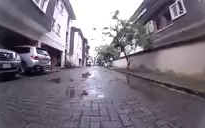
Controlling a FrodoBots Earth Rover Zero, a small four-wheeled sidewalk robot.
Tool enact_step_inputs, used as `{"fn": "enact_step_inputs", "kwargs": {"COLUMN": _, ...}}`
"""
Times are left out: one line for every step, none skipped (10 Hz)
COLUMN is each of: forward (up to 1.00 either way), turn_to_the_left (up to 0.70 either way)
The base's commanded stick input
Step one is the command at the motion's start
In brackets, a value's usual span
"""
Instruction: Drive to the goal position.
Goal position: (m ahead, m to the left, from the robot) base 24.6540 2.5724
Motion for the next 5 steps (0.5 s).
{"fn": "enact_step_inputs", "kwargs": {"forward": 0.70, "turn_to_the_left": 0.00}}
{"fn": "enact_step_inputs", "kwargs": {"forward": 0.70, "turn_to_the_left": 0.00}}
{"fn": "enact_step_inputs", "kwargs": {"forward": 0.70, "turn_to_the_left": 0.00}}
{"fn": "enact_step_inputs", "kwargs": {"forward": 0.70, "turn_to_the_left": 0.00}}
{"fn": "enact_step_inputs", "kwargs": {"forward": 0.70, "turn_to_the_left": 0.00}}
